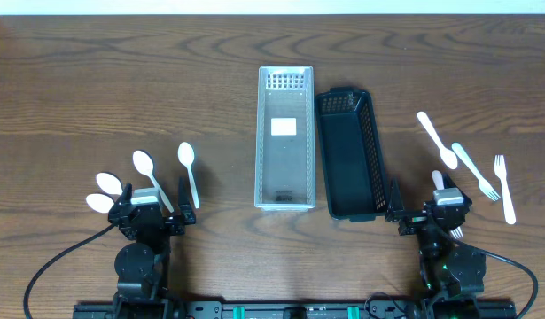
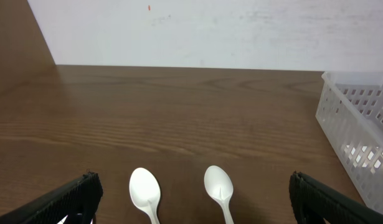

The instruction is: Pack container

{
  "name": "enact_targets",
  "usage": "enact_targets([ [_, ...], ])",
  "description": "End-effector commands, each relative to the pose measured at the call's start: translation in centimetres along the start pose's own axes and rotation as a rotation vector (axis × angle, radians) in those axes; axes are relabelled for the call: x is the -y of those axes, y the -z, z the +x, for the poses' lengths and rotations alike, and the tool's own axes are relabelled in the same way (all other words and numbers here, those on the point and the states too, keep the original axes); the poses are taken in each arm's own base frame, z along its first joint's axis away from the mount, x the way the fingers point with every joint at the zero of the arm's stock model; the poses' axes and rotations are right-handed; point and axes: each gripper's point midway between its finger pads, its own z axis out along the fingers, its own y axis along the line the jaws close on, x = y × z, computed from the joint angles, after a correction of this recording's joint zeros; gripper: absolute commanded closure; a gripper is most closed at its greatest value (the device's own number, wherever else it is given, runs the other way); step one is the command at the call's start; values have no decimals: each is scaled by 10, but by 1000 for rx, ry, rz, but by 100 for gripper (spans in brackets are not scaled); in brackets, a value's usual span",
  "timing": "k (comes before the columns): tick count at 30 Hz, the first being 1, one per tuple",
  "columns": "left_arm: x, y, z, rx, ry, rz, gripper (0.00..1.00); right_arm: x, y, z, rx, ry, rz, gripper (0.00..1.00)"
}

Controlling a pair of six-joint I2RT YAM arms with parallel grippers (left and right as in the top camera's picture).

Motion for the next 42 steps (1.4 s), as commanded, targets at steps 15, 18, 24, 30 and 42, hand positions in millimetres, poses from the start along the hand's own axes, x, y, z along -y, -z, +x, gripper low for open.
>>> enact_targets([
  [15, 0, -3, 19, -47, -16, -4, 2, 4, 0, 0, 2, 0, 16, 1],
  [18, 0, -3, 19, -47, -16, -4, 2, 4, 0, 0, 2, 0, 17, 1],
  [24, 0, -3, 19, -47, -16, -4, 2, 4, 0, 0, 2, 0, 16, 1],
  [30, 0, -3, 19, -47, -16, -4, 2, 4, 0, 0, 2, 0, 17, 1],
  [42, 0, -3, 18, -44, 9, -4, 2, 3, 0, 1, 0, -64, 12, 1],
])
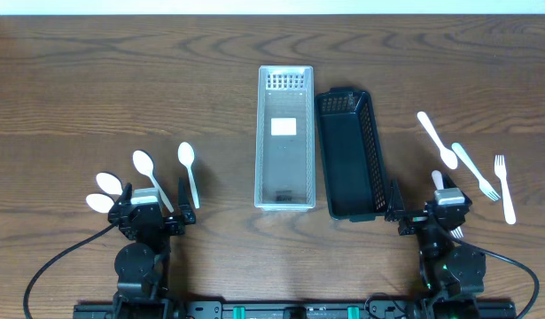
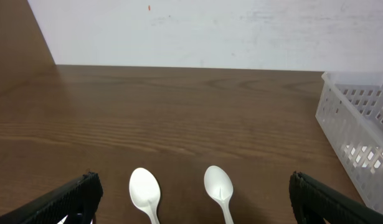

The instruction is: Pack container

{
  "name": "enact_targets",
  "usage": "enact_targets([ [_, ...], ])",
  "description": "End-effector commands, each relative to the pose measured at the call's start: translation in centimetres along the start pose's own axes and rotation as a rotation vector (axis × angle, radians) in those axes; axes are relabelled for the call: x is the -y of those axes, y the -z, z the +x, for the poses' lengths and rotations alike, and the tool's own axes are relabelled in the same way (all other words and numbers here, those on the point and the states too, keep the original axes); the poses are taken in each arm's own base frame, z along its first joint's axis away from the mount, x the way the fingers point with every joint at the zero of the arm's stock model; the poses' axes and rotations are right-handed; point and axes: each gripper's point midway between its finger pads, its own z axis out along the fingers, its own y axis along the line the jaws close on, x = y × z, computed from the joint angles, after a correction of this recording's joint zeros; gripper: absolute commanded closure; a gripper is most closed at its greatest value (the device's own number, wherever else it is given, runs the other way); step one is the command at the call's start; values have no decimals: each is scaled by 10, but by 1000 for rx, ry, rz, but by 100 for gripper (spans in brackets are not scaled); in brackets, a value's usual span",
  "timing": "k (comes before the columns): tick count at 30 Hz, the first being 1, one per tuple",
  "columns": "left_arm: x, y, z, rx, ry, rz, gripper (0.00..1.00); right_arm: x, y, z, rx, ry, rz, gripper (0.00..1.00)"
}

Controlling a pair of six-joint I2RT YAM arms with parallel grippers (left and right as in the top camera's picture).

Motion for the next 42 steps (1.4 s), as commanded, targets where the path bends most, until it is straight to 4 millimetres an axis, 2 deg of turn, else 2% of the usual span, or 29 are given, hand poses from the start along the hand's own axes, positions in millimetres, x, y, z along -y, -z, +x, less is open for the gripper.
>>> enact_targets([
  [1, 0, -3, 18, -45, 33, -4, 2, 3, 0, 1, 0, -46, 12, 1],
  [5, -1, 1, 17, -83, 176, -11, 2, 3, 0, 0, 0, -169, 11, 1],
  [7, 3, 7, 10, -109, 200, 12, 2, 2, 2, -3, -4, -183, 9, 1],
  [10, 11, 16, -17, -121, 201, 62, 2, 2, 6, -16, -21, -183, 7, 1],
  [14, 11, 24, -52, -185, 192, 56, 2, 1, 14, -39, -99, -184, 15, 1],
  [17, 11, 26, -66, -287, 179, 43, 2, 1, 18, -54, -186, -186, 24, 1],
  [22, 13, 32, -75, -529, 160, 28, 2, -4, 22, -69, -417, -195, 19, 1],
  [26, 16, 35, -74, -701, 142, 22, 2, -5, 29, -60, -689, -198, 46, 1],
  [29, 17, 31, -67, -774, 134, 16, 2, -6, 25, -55, -801, -203, 48, 3],
  [30, 18, 31, -64, -792, 133, 16, 1, -7, 24, -51, -828, -206, 44, 16],
  [31, 18, 30, -60, -812, 131, 15, 2, -9, 22, -46, -860, -210, 42, 38],
  [32, 18, 30, -57, -831, 129, 12, 2, -9, 23, -39, -893, -213, 42, 64],
  [33, 18, 30, -55, -843, 127, 10, 2, -10, 23, -35, -918, -216, 40, 77],
  [35, 18, 30, -52, -860, 125, 8, 1, -12, 25, -28, -962, -223, 32, 96],
  [36, 18, 31, -50, -867, 123, 7, 1, -14, 26, -25, -982, -229, 22, 99],
  [38, 18, 31, -50, -871, 123, 6, 7, -17, 29, -19, -1021, -237, 10, 99],
  [42, 18, 31, -50, -870, 123, 6, 30, -24, 41, -5, -1113, -211, -31, 99],
])
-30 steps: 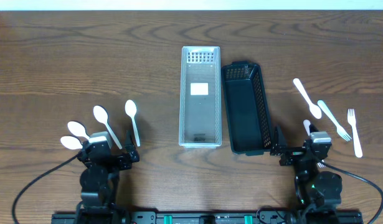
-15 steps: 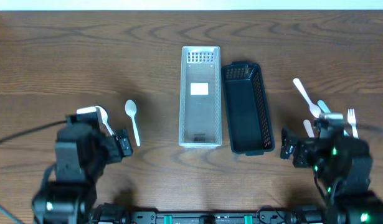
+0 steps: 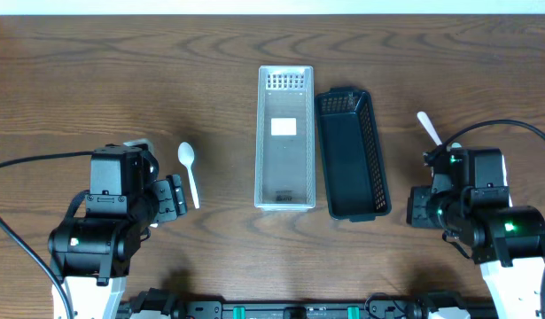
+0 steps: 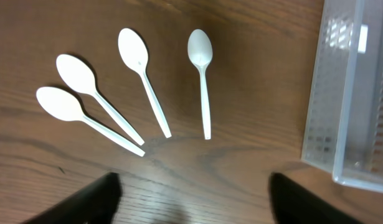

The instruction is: Pack container

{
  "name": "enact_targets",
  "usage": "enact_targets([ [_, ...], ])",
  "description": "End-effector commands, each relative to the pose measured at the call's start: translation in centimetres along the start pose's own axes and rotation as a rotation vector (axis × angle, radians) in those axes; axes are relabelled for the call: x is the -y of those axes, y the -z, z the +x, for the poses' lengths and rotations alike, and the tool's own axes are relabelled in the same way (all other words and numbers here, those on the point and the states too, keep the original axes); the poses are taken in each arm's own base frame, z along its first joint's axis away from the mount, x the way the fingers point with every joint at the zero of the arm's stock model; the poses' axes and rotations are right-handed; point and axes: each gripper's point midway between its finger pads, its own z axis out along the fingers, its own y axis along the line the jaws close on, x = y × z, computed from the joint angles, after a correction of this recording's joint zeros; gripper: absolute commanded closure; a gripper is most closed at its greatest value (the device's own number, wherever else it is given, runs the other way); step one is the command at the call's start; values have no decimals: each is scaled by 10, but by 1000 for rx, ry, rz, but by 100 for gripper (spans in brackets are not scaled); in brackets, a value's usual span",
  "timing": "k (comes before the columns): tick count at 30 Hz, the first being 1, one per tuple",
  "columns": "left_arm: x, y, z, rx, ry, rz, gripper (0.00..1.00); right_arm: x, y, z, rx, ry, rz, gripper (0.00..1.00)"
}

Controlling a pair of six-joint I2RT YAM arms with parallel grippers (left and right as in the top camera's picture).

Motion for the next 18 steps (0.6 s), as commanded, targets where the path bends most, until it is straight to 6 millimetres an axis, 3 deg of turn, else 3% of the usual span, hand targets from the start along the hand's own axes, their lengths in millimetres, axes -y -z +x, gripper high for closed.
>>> enact_targets([
  [1, 2, 4, -4, 11, -2, 9, 34, -12, -1, 7, -52, 34, -61, 99],
  [4, 2, 4, -4, 12, -2, 8, 56, -23, -4, 18, -116, 77, -102, 99],
  [8, 2, 4, -4, 12, -2, 8, 69, -32, -10, 25, -165, 117, -111, 99],
  [18, 2, 4, -4, 12, -2, 8, 85, -33, -35, 39, -286, 26, -80, 99],
])
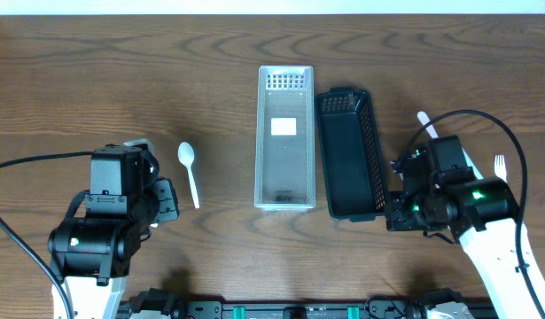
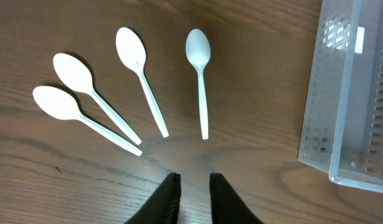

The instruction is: Pack container

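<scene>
Several white plastic spoons lie fanned on the wood in the left wrist view, the rightmost one [image 2: 198, 50] nearest the clear container [image 2: 359, 93]. My left gripper [image 2: 192, 175] hovers just below their handle ends, its jaws close together with nothing between them. Overhead, only one spoon [image 1: 187, 158] shows beside the left arm [image 1: 112, 204]. The clear container [image 1: 285, 137] and the black basket [image 1: 350, 164] stand side by side mid-table. My right arm [image 1: 445, 195] hangs beside the basket's near right corner; its fingers are hidden.
To the right, a white utensil's end [image 1: 425, 122] and a fork [image 1: 500, 165] stick out past the right arm; the arm covers the other utensils there. Cables run from both arms toward the table's near edge.
My left gripper's jaws have gone from wide open to nearly together, still above the spoon handles. The right arm has moved left and now stands against the black basket.
At the two earliest moments both arms sat parked at the near edge, the left gripper open and looking across the table. Then both were raised, the left over the spoons and the right over the forks. Now the left jaws are narrowed and the right arm is by the basket.
</scene>
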{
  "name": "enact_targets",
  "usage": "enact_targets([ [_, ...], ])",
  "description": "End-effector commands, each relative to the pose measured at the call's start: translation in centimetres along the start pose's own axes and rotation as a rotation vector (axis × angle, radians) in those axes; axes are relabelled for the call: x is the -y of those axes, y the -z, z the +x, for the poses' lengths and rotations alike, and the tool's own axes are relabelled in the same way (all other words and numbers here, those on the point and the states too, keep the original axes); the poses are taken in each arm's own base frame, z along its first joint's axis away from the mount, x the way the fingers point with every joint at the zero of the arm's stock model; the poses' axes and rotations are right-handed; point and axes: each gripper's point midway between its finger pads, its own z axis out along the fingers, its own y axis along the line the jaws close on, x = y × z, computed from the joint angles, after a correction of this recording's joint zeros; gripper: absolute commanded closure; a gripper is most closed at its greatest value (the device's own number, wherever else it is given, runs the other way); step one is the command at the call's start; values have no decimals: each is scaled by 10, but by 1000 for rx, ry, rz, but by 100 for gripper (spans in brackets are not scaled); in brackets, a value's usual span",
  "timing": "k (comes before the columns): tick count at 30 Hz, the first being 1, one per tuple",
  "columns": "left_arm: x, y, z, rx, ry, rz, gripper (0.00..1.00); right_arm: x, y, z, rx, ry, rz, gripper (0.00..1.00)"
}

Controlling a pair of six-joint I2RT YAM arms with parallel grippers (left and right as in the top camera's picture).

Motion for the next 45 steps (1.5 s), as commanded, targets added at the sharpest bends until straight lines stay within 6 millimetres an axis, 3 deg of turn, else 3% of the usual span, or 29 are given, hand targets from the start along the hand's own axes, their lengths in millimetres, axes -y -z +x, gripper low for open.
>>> enact_targets([
  [1, 1, 4, -4, 14, -5, 2, 88, 0, -13, 10, -55, -42, -4, 99],
  [4, 1, 4, -4, 14, -5, 2, 94, 1, -24, 17, -83, -74, -15, 99],
  [11, 1, 4, -7, 25, -5, 5, 94, 4, -42, 21, -87, -109, -17, 99],
  [22, 1, 4, -7, 25, -5, 5, 94, 11, -70, 17, -52, -138, -14, 99],
  [27, 1, 4, -7, 25, -5, 5, 94, 11, -78, 4, -29, -133, -12, 99],
  [33, 1, 4, -7, 25, -5, 5, 94, 10, -85, -4, -14, -120, -21, 99],
  [40, 2, 4, -8, 31, -4, 6, 94, 0, -85, 0, -28, -56, -30, 99],
  [45, 2, 4, -10, 40, -4, 9, 94, -15, -70, -9, 24, 0, -54, 99],
])
